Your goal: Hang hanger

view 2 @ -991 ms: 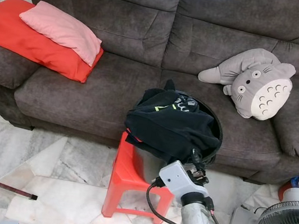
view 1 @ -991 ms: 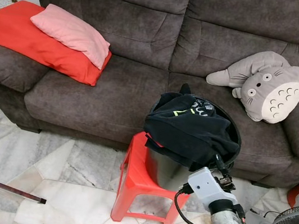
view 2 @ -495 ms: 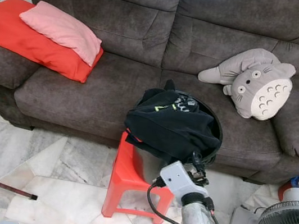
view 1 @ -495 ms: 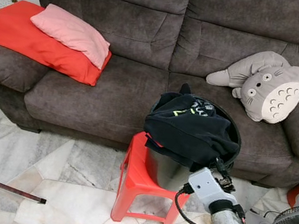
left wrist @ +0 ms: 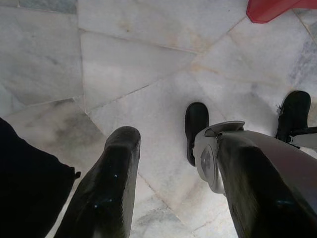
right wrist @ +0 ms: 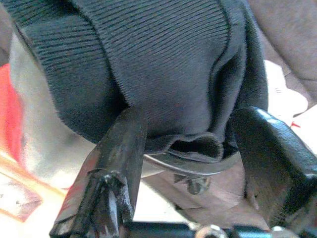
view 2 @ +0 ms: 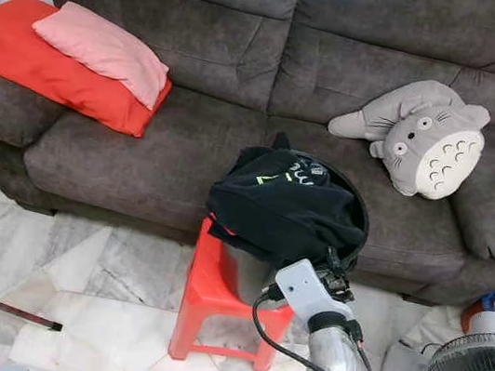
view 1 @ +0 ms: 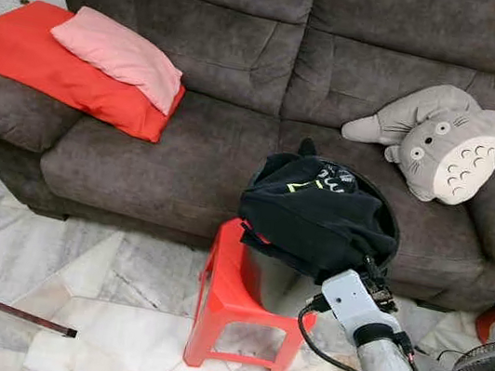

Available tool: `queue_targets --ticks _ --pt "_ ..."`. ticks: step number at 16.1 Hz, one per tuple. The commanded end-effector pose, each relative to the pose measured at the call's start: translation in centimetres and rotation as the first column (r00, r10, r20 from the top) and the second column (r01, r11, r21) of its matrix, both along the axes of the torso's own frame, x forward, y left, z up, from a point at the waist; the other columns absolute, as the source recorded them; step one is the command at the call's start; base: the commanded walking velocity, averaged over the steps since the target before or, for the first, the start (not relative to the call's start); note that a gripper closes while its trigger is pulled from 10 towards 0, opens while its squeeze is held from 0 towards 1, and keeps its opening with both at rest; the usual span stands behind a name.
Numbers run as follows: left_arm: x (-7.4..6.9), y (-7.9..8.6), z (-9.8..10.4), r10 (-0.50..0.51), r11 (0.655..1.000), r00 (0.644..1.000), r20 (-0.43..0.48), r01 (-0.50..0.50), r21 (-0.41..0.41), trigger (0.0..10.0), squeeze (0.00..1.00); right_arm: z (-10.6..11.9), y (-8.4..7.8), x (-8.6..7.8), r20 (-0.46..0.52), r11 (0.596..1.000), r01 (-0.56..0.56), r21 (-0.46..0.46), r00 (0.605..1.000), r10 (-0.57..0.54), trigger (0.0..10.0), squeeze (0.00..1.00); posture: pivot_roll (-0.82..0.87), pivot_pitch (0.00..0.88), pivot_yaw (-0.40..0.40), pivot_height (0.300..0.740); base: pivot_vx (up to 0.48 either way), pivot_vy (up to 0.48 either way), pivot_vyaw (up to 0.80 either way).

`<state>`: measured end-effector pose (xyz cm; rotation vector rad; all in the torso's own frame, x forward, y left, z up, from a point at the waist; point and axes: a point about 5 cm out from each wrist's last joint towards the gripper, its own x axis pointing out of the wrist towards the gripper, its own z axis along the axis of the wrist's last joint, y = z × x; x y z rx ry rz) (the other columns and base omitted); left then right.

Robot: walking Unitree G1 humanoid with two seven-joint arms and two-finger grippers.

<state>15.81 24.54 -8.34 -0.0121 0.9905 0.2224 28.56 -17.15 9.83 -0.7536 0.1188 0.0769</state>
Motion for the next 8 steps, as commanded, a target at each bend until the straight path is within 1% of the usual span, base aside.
queue_targets --ticks 1,3,5,8 --pt "-0.9 0.0 -0.4 0.004 1.000 1.000 -0.030 -0.004 -0.008 10.0 0.00 -0.4 -0.3 0.0 -0.033 1.000 0.003 0.008 0.999 -0.003 10.0 0.00 -0.07 0.158 -0.052 0.740 0.000 0.000 0.00" --pt "-0.8 -0.1 -0.4 0.003 1.000 1.000 -0.029 -0.004 -0.009 10.0 0.00 -0.6 0.4 0.3 -0.071 0.998 -0.036 0.041 0.997 0.039 10.0 0.00 -0.06 0.158 -0.052 0.740 0.000 0.000 0.00" --pt "-0.7 -0.3 -0.4 0.002 1.000 1.000 -0.028 -0.002 -0.011 10.0 0.00 -0.7 1.0 0.2 -0.100 0.996 -0.073 0.051 0.992 0.078 10.0 0.00 -0.06 0.157 -0.053 0.740 0.000 0.000 0.00" --pt "-0.7 -0.4 -0.4 0.001 1.000 1.000 -0.028 -0.001 -0.013 10.0 0.00 -0.7 1.4 0.0 -0.112 0.995 -0.085 0.061 0.989 0.092 10.0 0.00 -0.07 0.158 -0.054 0.740 0.000 0.000 0.00"
